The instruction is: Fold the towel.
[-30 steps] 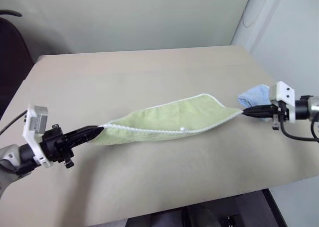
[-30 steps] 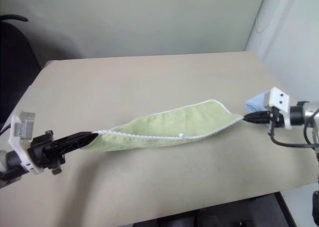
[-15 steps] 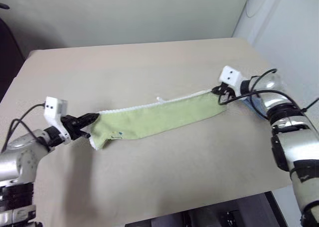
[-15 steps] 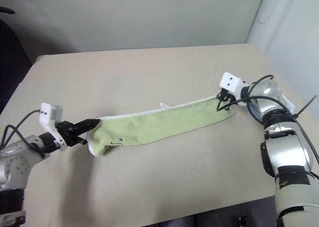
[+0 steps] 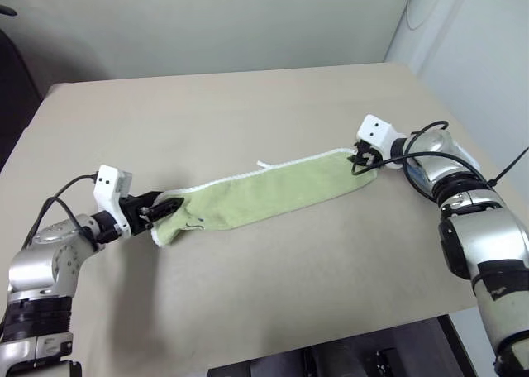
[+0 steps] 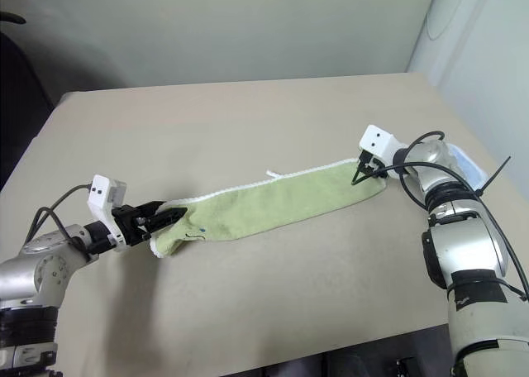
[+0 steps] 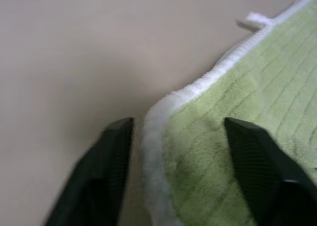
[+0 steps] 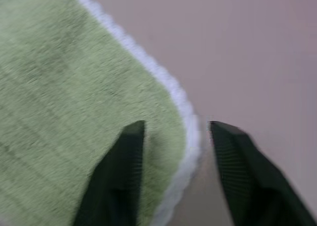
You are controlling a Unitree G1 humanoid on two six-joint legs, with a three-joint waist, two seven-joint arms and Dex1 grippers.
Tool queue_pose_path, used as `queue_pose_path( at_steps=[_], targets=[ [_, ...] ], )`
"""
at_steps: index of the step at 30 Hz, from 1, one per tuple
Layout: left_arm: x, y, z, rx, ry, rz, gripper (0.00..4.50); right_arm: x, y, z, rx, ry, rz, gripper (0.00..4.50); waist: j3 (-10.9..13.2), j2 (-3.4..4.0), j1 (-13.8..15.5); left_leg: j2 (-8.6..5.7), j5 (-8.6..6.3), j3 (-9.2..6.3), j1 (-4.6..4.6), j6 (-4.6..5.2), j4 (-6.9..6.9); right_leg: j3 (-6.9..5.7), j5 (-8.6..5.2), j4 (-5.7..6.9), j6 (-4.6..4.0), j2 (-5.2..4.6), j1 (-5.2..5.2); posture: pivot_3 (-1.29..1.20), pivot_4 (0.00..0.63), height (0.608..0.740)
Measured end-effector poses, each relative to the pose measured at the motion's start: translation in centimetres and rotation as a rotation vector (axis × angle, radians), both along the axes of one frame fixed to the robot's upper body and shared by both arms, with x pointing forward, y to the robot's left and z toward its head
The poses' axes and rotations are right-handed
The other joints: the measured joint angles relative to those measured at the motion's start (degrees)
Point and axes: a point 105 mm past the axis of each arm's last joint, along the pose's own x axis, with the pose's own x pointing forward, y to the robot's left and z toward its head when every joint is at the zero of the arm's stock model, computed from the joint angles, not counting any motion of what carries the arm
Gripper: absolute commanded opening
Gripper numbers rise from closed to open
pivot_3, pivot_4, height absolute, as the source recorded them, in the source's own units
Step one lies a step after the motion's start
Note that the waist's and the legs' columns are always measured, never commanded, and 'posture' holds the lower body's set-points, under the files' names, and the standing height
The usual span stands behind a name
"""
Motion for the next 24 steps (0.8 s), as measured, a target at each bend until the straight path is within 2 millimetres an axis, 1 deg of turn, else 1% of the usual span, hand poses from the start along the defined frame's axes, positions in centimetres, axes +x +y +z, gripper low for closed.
queue_pose_path(
  at_steps=[1, 2, 4, 6, 7, 8, 9, 11, 12, 13, 15, 18, 20, 24],
  targets=[
    [0.0, 0.2, 0.0, 0.005, -0.007, 0.012, 4.47, 0.1, -0.3, 0.3, 0.001, -0.02, -0.01, 3.32, 0.0, 0.0, 0.03, 0.0, 0.0, 0.0, 0.0, 0.0, 0.0, 0.0, 0.0, 0.0, 0.0, 0.0, 0.0, 0.0, 0.15, 0.74],
    [0.1, 0.4, 0.2, 0.003, -0.022, 0.028, 4.47, 0.1, -0.7, 0.7, 0.009, -0.04, -0.022, 3.32, 0.0, 0.0, 0.04, 0.0, 0.0, 0.0, 0.0, 0.0, 0.0, 0.0, 0.0, 0.0, 0.0, 0.0, 0.0, 0.0, 0.15, 0.74],
    [0.2, 1.0, 1.0, -0.031, -0.072, 0.079, 4.47, 0.1, -1.3, 1.5, 0.085, -0.052, -0.052, 3.32, 0.0, 0.0, 0.04, 0.0, 0.0, 0.03, -0.01, -0.01, 0.0, 0.01, 0.0, 0.0, 0.0, 0.0, 0.0, 0.0, 0.15, 0.74],
    [0.4, 1.9, 2.9, -0.055, -0.164, 0.149, 4.47, -0.1, -2.5, 2.3, 0.266, -0.003, -0.114, 3.32, -0.01, -0.03, 0.1, 0.01, 0.03, 0.05, -0.02, -0.05, 0.01, 0.0, 0.0, 0.0, 0.0, 0.02, 0.01, 0.0, 0.15, 0.74],
    [0.4, 2.3, 3.8, -0.059, -0.203, 0.17, 4.47, -0.2, -2.9, 2.5, 0.328, 0.028, -0.13, 3.32, -0.02, -0.03, 0.11, 0.01, 0.03, 0.05, -0.02, -0.05, 0.01, 0.0, 0.0, 0.0, 0.0, 0.03, 0.01, 0.0, 0.15, 0.74],
    [0.2, 2.4, 5.2, -0.063, -0.259, 0.18, 4.47, -0.6, -3.3, 2.7, 0.426, 0.092, -0.147, 3.32, -0.02, -0.03, 0.11, 0.0, 0.04, 0.07, -0.02, -0.06, 0.0, 0.01, 0.0, -0.02, 0.0, 0.03, 0.01, 0.0, 0.15, 0.74],
    [-0.2, 2.0, 6.7, -0.057, -0.317, 0.166, 4.47, -1.1, -3.7, 2.7, 0.532, 0.172, -0.164, 3.32, -0.03, -0.05, 0.12, -0.02, 0.04, 0.11, -0.02, -0.07, 0.0, 0.02, 0.0, -0.04, 0.0, 0.03, 0.02, 0.0, 0.15, 0.74],
    [-0.7, 0.6, 8.3, -0.042, -0.383, 0.1, 4.47, -1.9, -4.0, 2.4, 0.682, 0.296, -0.193, 3.32, -0.03, -0.05, 0.17, -0.06, 0.04, 0.1, -0.01, -0.08, -0.01, 0.02, 0.0, -0.05, 0.0, 0.03, 0.03, 0.0, 0.15, 0.74],
    [-1.1, -0.7, 8.8, -0.024, -0.406, 0.041, 4.47, -2.4, -4.1, 2.0, 0.762, 0.369, -0.219, 3.32, -0.03, -0.05, 0.17, -0.08, 0.04, 0.1, 0.02, -0.08, 0.02, 0.03, 0.0, -0.04, 0.0, 0.03, 0.04, 0.0, 0.15, 0.74],
    [-1.3, -1.5, 8.8, -0.012, -0.409, 0.006, 4.47, -2.8, -4.2, 1.6, 0.803, 0.41, -0.241, 3.32, -0.03, -0.05, 0.17, -0.09, 0.05, 0.07, 0.02, -0.08, 0.01, 0.04, 0.0, -0.04, 0.0, 0.02, 0.06, 0.0, 0.15, 0.74],
    [-2.0, -4.3, 8.0, 0.017, -0.388, -0.13, 4.47, -3.9, -4.8, 0.1, 0.93, 0.524, -0.327, 3.32, -0.03, -0.05, 0.25, -0.1, 0.05, 0.03, 0.04, -0.08, 0.06, 0.02, 0.0, -0.02, 0.01, 0.03, 0.07, 0.0, 0.15, 0.74],
    [-2.6, -7.1, 7.3, 0.014, -0.359, -0.272, 4.47, -5.2, -5.7, -1.9, 1.042, 0.63, -0.453, 3.32, -0.03, -0.05, 0.24, -0.1, 0.07, 0.01, 0.06, -0.08, 0.13, 0.02, 0.02, 0.06, 0.03, 0.05, 0.07, 0.0, 0.15, 0.74],
    [-2.7, -8.4, 6.9, 0.002, -0.339, -0.337, 4.47, -5.8, -5.9, -2.5, 1.096, 0.666, -0.504, 3.32, -0.03, -0.05, 0.19, -0.11, 0.07, 0.02, 0.13, -0.07, 0.17, 0.04, 0.02, 0.13, 0.05, 0.06, 0.09, 0.0, 0.15, 0.74],
    [-3.2, -10.7, 5.6, 0.022, -0.29, -0.461, 4.47, -6.4, -5.6, -2.9, 1.169, 0.7, -0.538, 3.32, -0.03, -0.05, -0.06, -0.13, 0.01, 0.01, 0.37, 0.02, 0.15, 0.1, 0.03, 0.07, 0.06, 0.13, 0.29, 0.0, 0.15, 0.74]
  ],
)
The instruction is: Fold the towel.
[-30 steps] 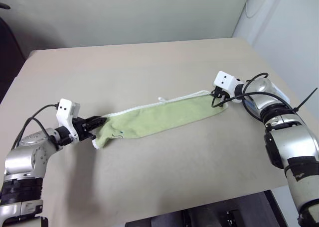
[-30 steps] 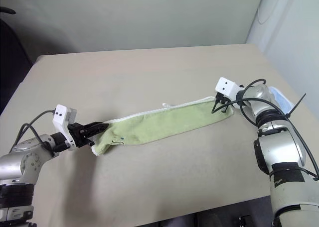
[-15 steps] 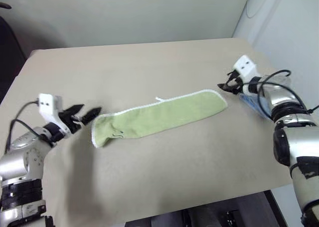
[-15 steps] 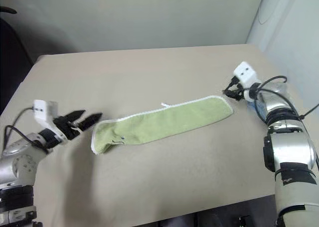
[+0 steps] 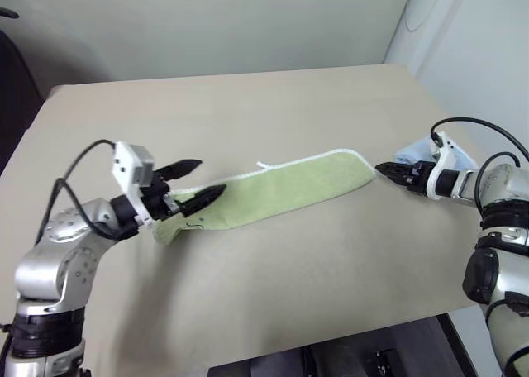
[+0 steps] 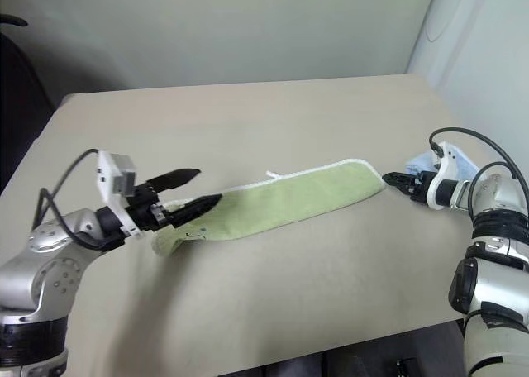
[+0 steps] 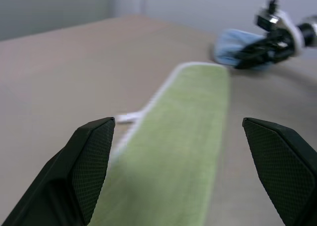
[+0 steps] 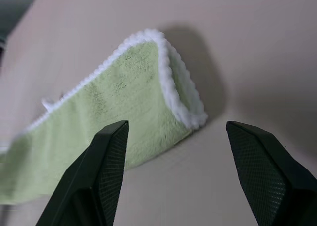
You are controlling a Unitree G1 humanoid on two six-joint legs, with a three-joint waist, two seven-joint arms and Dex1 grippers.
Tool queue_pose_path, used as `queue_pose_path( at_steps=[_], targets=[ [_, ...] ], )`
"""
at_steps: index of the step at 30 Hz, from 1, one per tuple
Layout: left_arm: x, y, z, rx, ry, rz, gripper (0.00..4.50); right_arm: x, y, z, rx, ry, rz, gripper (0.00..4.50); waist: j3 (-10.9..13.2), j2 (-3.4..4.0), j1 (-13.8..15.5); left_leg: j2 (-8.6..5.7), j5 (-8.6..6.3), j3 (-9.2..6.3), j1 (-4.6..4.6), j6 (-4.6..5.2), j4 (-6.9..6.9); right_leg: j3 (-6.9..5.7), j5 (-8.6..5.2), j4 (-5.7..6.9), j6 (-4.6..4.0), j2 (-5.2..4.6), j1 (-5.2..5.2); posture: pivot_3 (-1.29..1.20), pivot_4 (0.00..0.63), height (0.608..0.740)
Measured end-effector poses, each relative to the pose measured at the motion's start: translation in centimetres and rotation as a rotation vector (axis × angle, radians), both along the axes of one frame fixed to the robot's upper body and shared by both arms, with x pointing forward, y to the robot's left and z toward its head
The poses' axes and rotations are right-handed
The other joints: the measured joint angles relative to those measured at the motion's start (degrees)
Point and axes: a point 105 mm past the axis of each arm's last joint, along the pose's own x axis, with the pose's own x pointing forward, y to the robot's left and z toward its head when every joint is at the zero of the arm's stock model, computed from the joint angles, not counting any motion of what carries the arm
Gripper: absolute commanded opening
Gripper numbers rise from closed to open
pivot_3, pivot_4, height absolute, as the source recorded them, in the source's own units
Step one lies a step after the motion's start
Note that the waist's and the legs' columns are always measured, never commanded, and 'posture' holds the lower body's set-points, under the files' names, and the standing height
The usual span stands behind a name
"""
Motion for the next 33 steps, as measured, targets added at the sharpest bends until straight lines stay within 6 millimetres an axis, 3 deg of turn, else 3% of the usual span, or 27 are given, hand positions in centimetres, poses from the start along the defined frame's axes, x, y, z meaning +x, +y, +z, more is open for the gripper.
queue_pose_path(
  at_steps=[4, 8, 16, 19, 22, 27, 33],
  targets=[
    [-0.4, -1.6, -1.4, 0.064, 0.031, -0.087, 4.47, 0.1, 2.1, -1.8, 0.054, 0.049, 0.009, 3.32, 0.0, 0.01, -0.25, -0.03, -0.04, -0.04, 0.06, 0.07, 0.01, 0.04, 0.0, -0.02, 0.01, 0.1, 0.02, 0.0, 0.15, 0.74],
    [-0.6, -2.2, -2.0, 0.088, 0.036, -0.118, 4.47, 0.5, 2.8, -2.0, 0.078, 0.043, -0.006, 3.32, 0.0, 0.0, -0.27, 0.0, -0.06, -0.14, 0.06, 0.1, 0.02, 0.05, 0.02, -0.07, 0.05, 0.14, 0.04, 0.0, 0.15, 0.74],
    [-0.8, -3.0, -2.0, 0.072, 0.023, -0.133, 4.47, 3.5, 5.3, -2.3, 0.144, -0.007, -0.083, 3.32, -0.08, -0.07, -1.24, 0.03, -0.37, -0.25, 0.22, 0.65, 0.21, 0.27, 0.2, -0.06, 0.09, 0.34, 0.14, 0.0, 0.15, 0.74],
    [-0.9, -2.9, -2.5, 0.069, 0.037, -0.12, 4.5, 4.2, 5.6, -2.2, 0.143, -0.021, -0.103, 2.8, -0.08, -0.06, -1.22, 0.11, -0.37, -0.26, 0.21, 0.65, 0.22, 0.29, 0.2, -0.07, 0.09, 0.34, 0.13, 0.0, 0.15, 0.74],
    [-1.2, -2.4, -3.3, 0.07, 0.058, -0.091, 4.5, 4.2, 5.7, -2.5, 0.139, -0.018, -0.109, 1.78, -0.08, -0.05, -1.15, 0.14, -0.33, -0.22, 0.16, 0.56, 0.19, 0.3, 0.2, -0.13, 0.09, 0.35, 0.09, 0.0, 0.15, 0.74],
    [-1.4, 0.2, -3.8, 0.065, 0.072, 0.038, 4.5, 4.0, 4.8, -2.2, 0.131, -0.028, -0.117, 0.05, -0.06, -0.03, -1.07, 0.27, -0.29, -0.17, 0.05, 0.42, 0.12, 0.31, 0.18, -0.22, 0.07, 0.47, 0.02, 0.0, 0.15, 0.74],
    [-1.3, 3.7, -3.7, 0.055, 0.072, 0.184, 4.5, 3.6, 1.1, -0.8, 0.075, -0.089, -0.185, 0.01, -0.06, -0.03, -0.03, 0.26, -0.39, -0.18, 0.05, 0.59, 0.19, 0.32, 0.19, -0.15, 0.06, 0.45, 0.06, 0.0, 0.15, 0.74]
  ],
)
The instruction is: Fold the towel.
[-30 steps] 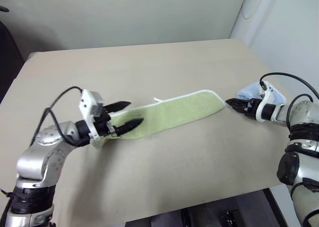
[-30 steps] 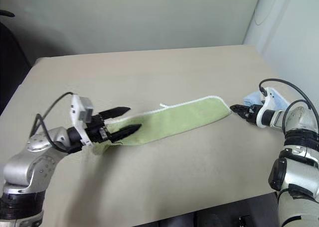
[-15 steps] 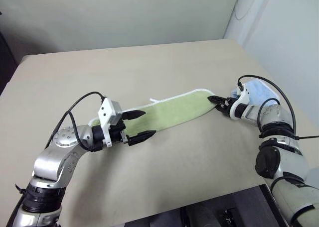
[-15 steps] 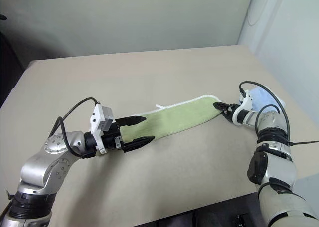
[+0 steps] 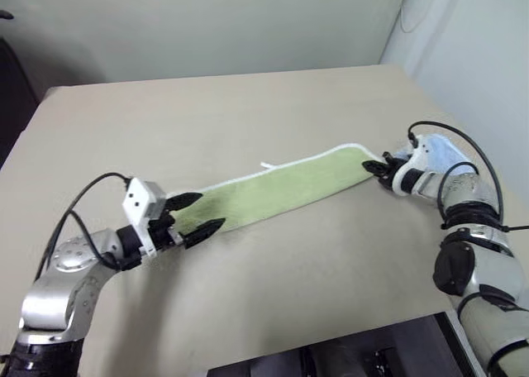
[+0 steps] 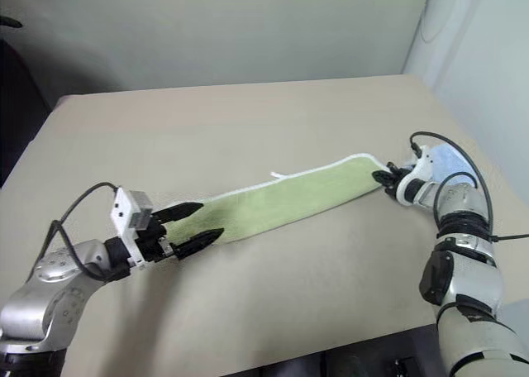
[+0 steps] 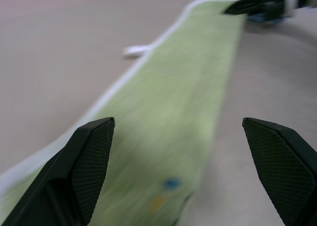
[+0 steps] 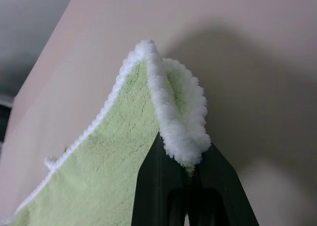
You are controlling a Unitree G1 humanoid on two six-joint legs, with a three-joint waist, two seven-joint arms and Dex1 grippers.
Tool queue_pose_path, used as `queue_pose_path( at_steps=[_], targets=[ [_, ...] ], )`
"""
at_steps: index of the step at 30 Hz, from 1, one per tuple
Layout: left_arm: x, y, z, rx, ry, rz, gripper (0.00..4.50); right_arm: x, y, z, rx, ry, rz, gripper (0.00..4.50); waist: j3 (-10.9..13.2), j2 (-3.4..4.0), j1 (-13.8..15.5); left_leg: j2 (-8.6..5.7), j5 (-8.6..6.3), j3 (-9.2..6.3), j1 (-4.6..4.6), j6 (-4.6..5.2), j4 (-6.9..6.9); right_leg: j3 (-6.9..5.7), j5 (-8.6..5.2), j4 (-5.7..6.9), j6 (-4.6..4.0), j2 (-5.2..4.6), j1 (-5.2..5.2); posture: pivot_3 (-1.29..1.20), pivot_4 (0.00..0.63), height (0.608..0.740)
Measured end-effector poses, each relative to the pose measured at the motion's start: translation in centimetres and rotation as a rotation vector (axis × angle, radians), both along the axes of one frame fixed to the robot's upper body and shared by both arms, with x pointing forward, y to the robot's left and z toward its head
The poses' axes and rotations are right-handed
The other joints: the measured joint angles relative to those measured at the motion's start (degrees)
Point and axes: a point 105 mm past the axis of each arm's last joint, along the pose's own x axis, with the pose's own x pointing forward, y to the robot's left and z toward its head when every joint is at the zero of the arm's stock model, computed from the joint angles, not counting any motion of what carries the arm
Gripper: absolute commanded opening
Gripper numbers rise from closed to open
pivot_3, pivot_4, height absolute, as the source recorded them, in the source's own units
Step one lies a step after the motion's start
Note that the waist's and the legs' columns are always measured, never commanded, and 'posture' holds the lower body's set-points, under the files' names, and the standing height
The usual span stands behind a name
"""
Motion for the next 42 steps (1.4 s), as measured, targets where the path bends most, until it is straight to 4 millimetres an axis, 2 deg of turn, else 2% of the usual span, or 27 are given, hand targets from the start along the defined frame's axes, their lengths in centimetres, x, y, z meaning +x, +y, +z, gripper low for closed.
queue_pose_path(
  at_steps=[2, 5, 9, 11, 13, 15, 17, 20, 22, 24, 27, 31, 33, 38, 40, 42],
  targets=[
    [0.1, 0.6, 0.2, -0.002, -0.008, 0.029, 4.5, 0.0, -0.4, 1.0, -0.049, -0.056, 0.013, 0.01, 0.0, 0.01, 0.05, 0.0, -0.01, 0.02, 0.01, 0.02, 0.05, 0.01, 0.0, 0.04, 0.0, 0.01, 0.0, 0.0, 0.15, 0.74],
    [0.3, 0.9, 0.5, -0.004, -0.021, 0.044, 4.5, 0.0, 0.5, 3.4, -0.178, -0.181, 0.09, 0.01, 0.01, 0.01, -0.16, 0.02, -0.01, 0.04, 0.02, 0.01, 0.05, 0.02, 0.01, 0.03, -0.01, 0.13, -0.02, 0.0, 0.15, 0.74],
    [0.7, 0.7, 1.2, -0.006, -0.047, 0.043, 4.5, -1.1, 4.3, 7.1, -0.465, -0.422, 0.314, 0.01, 0.01, 0.02, -0.24, 0.04, -0.06, 0.02, -0.01, -0.19, 0.17, 0.03, 0.03, -0.04, -0.11, 0.46, -0.01, 0.0, 0.15, 0.74],
    [0.9, 0.6, 1.5, -0.011, -0.057, 0.048, 4.5, -2.4, 6.8, 7.6, -0.627, -0.527, 0.464, 0.01, 0.01, 0.01, -0.29, 0.14, -0.08, 0.0, 0.0, -0.22, 0.2, 0.01, 0.01, -0.07, -0.15, 0.53, 0.01, 0.0, 0.15, 0.74],
    [1.0, 0.6, 1.6, -0.015, -0.062, 0.05, 4.5, -3.9, 9.3, 6.7, -0.752, -0.592, 0.614, 0.01, 0.0, 0.0, -0.34, 0.3, -0.11, -0.01, 0.0, -0.25, 0.28, 0.0, 0.02, -0.07, -0.15, 0.56, 0.03, 0.0, 0.15, 0.74],
    [1.1, 0.4, 1.6, -0.024, -0.065, 0.05, 4.5, -5.4, 12.0, 4.4, -0.892, -0.625, 0.783, 0.01, 0.0, 0.0, -0.5, 0.41, -0.14, -0.01, 0.0, -0.25, 0.41, 0.02, 0.02, -0.04, -0.15, 0.56, 0.05, 0.0, 0.15, 0.74],
    [1.2, 0.2, 1.5, -0.031, -0.064, 0.046, 4.5, -6.3, 13.8, 2.3, -0.961, -0.622, 0.889, 0.01, 0.0, 0.0, -0.54, 0.46, -0.16, -0.03, 0.0, -0.24, 0.46, 0.04, 0.05, -0.02, -0.11, 0.53, 0.05, 0.0, 0.15, 0.74],
    [1.3, -0.1, 1.5, -0.036, -0.063, 0.046, 4.5, -7.6, 17.4, 0.1, -0.974, -0.651, 1.003, 0.01, 0.0, -0.01, -0.51, 0.46, -0.19, -0.05, 0.0, -0.18, 0.51, 0.06, 0.08, 0.0, -0.11, 0.53, 0.04, 0.0, 0.15, 0.74],
    [1.4, -0.2, 1.5, -0.039, -0.064, 0.046, 4.5, -7.8, 19.1, -0.6, -0.971, -0.667, 1.024, 0.01, 0.0, 0.0, -0.37, 0.46, -0.18, -0.07, -0.01, -0.2, 0.51, 0.06, 0.08, -0.01, -0.11, 0.53, 0.02, 0.0, 0.15, 0.74],
    [1.3, -0.3, 1.5, -0.042, -0.063, 0.047, 4.5, -7.5, 19.4, -1.0, -0.98, -0.658, 1.016, 0.01, -0.01, -0.02, 0.0, 0.44, -0.18, -0.07, -0.04, -0.23, 0.5, 0.06, 0.08, -0.05, -0.11, 0.5, 0.03, 0.0, 0.15, 0.74],
    [0.9, -0.3, 1.3, -0.049, -0.055, 0.059, 4.5, -7.2, 19.2, -1.4, -0.985, -0.637, 1.009, 0.63, -0.02, -0.03, 0.25, 0.44, -0.19, -0.04, -0.05, -0.29, 0.5, 0.06, 0.08, -0.08, -0.11, 0.48, 0.04, 0.0, 0.15, 0.74],
    [0.2, -0.5, 0.9, -0.07, -0.039, 0.066, 4.5, -7.2, 19.0, -1.2, -0.942, -0.626, 1.01, 1.92, -0.02, -0.03, 0.24, 0.45, -0.16, -0.02, -0.04, -0.34, 0.49, 0.05, 0.08, -0.06, -0.12, 0.54, 0.03, 0.0, 0.15, 0.74],
    [-0.2, -0.4, 0.7, -0.081, -0.029, 0.079, 4.5, -7.3, 18.7, -0.2, -0.85, -0.618, 0.985, 2.57, -0.02, -0.03, 0.26, 0.43, -0.14, 0.01, -0.04, -0.38, 0.49, 0.06, 0.07, -0.05, -0.12, 0.56, 0.04, 0.0, 0.15, 0.74],
    [-1.4, 0.2, 0.3, -0.129, 0.008, 0.122, 4.5, -7.8, 17.8, 3.1, -0.625, -0.647, 0.913, 2.57, -0.03, -0.05, 0.26, 0.37, -0.13, 0.1, -0.03, -0.46, 0.49, 0.09, 0.06, -0.08, -0.14, 0.65, 0.04, 0.0, 0.15, 0.74],
    [-2.0, 1.0, 0.0, -0.164, 0.034, 0.157, 4.5, -7.6, 16.9, 4.1, -0.549, -0.645, 0.866, 2.18, -0.03, -0.05, 0.26, 0.36, -0.13, 0.15, 0.03, -0.48, 0.46, 0.13, 0.05, -0.07, -0.15, 0.67, 0.05, 0.0, 0.15, 0.74],
    [-2.6, 1.7, -0.2, -0.218, 0.057, 0.205, 4.5, -6.5, 16.1, 4.7, -0.491, -0.626, 0.777, 1.64, -0.03, -0.05, 0.25, 0.38, -0.13, 0.18, 0.11, -0.48, 0.45, 0.18, 0.05, -0.04, -0.16, 0.68, 0.06, 0.0, 0.15, 0.74]
  ],
)
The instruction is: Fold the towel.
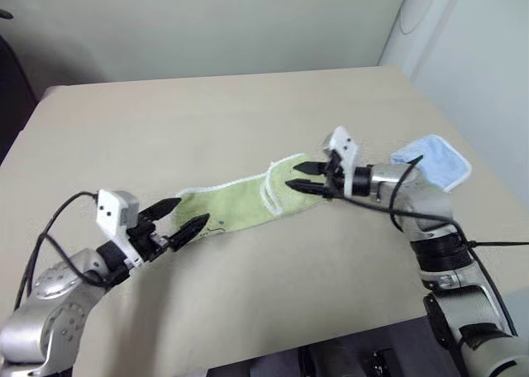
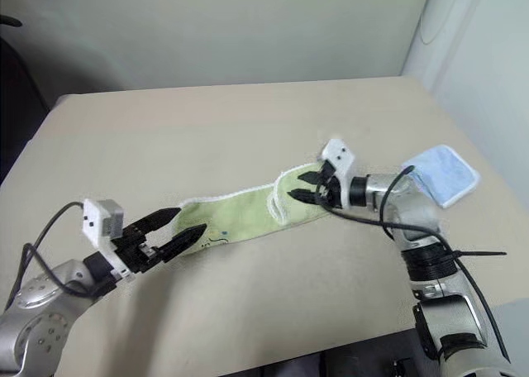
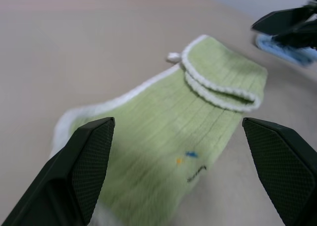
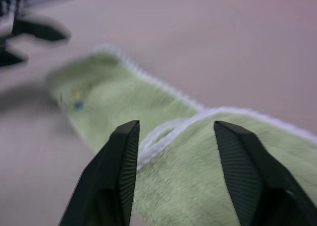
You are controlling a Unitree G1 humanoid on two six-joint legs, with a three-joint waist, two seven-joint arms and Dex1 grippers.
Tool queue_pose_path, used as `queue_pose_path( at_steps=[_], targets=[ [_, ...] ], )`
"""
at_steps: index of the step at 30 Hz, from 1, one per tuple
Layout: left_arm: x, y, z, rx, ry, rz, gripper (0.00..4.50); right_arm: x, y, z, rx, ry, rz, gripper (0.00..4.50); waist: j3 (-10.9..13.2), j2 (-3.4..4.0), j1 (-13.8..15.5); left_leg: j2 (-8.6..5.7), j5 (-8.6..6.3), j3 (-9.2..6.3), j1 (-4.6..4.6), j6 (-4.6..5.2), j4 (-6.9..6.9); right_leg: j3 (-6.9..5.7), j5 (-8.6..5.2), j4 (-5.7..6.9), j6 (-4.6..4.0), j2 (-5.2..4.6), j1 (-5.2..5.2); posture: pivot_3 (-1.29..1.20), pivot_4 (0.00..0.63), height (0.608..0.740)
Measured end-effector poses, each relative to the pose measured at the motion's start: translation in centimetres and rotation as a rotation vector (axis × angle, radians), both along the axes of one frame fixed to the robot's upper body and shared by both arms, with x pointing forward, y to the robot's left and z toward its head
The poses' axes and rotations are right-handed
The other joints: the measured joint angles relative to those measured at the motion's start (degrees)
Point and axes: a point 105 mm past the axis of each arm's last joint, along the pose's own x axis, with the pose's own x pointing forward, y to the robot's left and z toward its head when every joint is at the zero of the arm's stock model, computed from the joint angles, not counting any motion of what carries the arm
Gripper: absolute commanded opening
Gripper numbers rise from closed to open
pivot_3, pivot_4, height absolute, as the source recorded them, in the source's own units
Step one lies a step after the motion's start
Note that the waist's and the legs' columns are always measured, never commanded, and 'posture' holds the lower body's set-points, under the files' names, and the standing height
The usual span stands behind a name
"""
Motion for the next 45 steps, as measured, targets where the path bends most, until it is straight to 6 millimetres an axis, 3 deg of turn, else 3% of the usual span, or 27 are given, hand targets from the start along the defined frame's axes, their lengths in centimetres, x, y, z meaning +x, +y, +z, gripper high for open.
queue_pose_path(
  at_steps=[3, 5, 10, 16, 21, 25, 31, 38, 41, 45],
  targets=[
    [-0.2, 0.3, 0.2, -0.035, 0.007, 0.031, 4.5, 1.0, -0.2, -0.6, 0.023, 0.034, -0.045, 0.56, 0.0, 0.0, 0.07, 0.06, 0.0, -0.05, 0.02, 0.0, 0.0, 0.03, 0.01, 0.04, -0.02, 0.02, 0.0, 0.0, 0.15, 0.74],
    [-0.1, 0.4, 0.3, -0.055, 0.015, 0.056, 4.5, 1.6, 0.6, -2.3, -0.01, 0.039, -0.045, 0.04, -0.02, -0.03, -0.01, 0.07, -0.02, -0.04, 0.07, 0.03, 0.0, 0.05, 0.02, 0.05, -0.03, 0.02, 0.01, 0.0, 0.15, 0.74],
    [-0.2, 0.7, -0.8, -0.13, 0.081, 0.147, 4.5, 2.5, 2.3, -8.2, -0.123, 0.109, -0.057, 0.04, 0.0, -0.01, -0.03, 0.13, -0.03, -0.03, 0.04, 0.01, -0.06, 0.11, 0.02, 0.02, -0.03, -0.01, -0.07, 0.0, 0.15, 0.74],
    [-2.1, 0.5, -2.9, -0.21, 0.2, 0.247, 4.5, 3.5, 2.6, -8.9, -0.178, 0.018, -0.063, 0.04, -0.05, -0.07, -0.16, 0.11, -0.21, 0.08, 0.62, 0.24, -0.08, 0.32, 0.01, 0.02, -0.07, -0.03, 0.44, 0.0, 0.15, 0.74],
    [-3.7, 0.7, -5.2, -0.327, 0.356, 0.356, 4.5, 3.7, 2.3, -8.5, -0.152, 0.0, -0.076, 0.04, -0.04, -0.07, 0.04, -0.01, -0.41, 0.23, 0.96, 0.54, -0.12, 0.37, -0.16, 0.04, -0.38, 0.0, 0.72, 0.0, 0.15, 0.74],
    [-3.6, 0.6, -5.4, -0.435, 0.396, 0.405, 4.5, 4.1, 1.9, -6.4, -0.081, -0.035, -0.111, 0.04, -0.01, -0.02, 0.29, -0.1, -0.16, 0.33, 0.98, -0.07, -0.18, 0.38, -0.21, 0.03, -0.45, 0.04, 0.71, 0.0, 0.15, 0.74],
    [-0.1, -0.3, -5.0, -0.671, 0.43, 0.415, 4.5, 3.8, 3.0, -4.0, -0.022, -0.089, -0.101, 0.04, 0.02, 0.08, 1.36, -0.18, -0.1, 0.31, 1.05, -0.15, -0.3, 0.35, -0.2, 0.11, -0.44, 0.1, 0.76, 0.0, 0.15, 0.74],
    [3.1, -1.4, -4.9, -0.725, 0.469, 0.378, 4.5, 3.8, 3.2, -3.3, -0.012, -0.111, -0.115, 0.04, -0.02, 0.19, 2.49, -0.72, -0.05, 0.27, 1.05, -0.02, -0.3, 0.35, -0.19, 0.11, -0.43, -0.03, 0.88, 0.0, 0.15, 0.74],
    [3.6, -1.5, -5.1, -0.704, 0.483, 0.376, 3.87, 3.7, 3.2, -2.7, -0.001, -0.125, -0.116, 0.0, -0.02, 0.22, 2.71, -0.79, -0.02, 0.27, 1.05, 0.03, -0.32, 0.35, -0.21, 0.1, -0.47, -0.05, 0.93, 0.0, 0.15, 0.74],
    [3.7, -1.2, -5.6, -0.694, 0.497, 0.392, 2.41, 3.5, 3.0, -1.7, 0.027, -0.149, -0.125, 0.0, -0.02, 0.23, 2.72, -0.81, 0.08, 0.31, 1.04, -0.13, -0.36, 0.38, -0.23, 0.07, -0.5, -0.04, 0.92, 0.0, 0.15, 0.74]
  ],
)
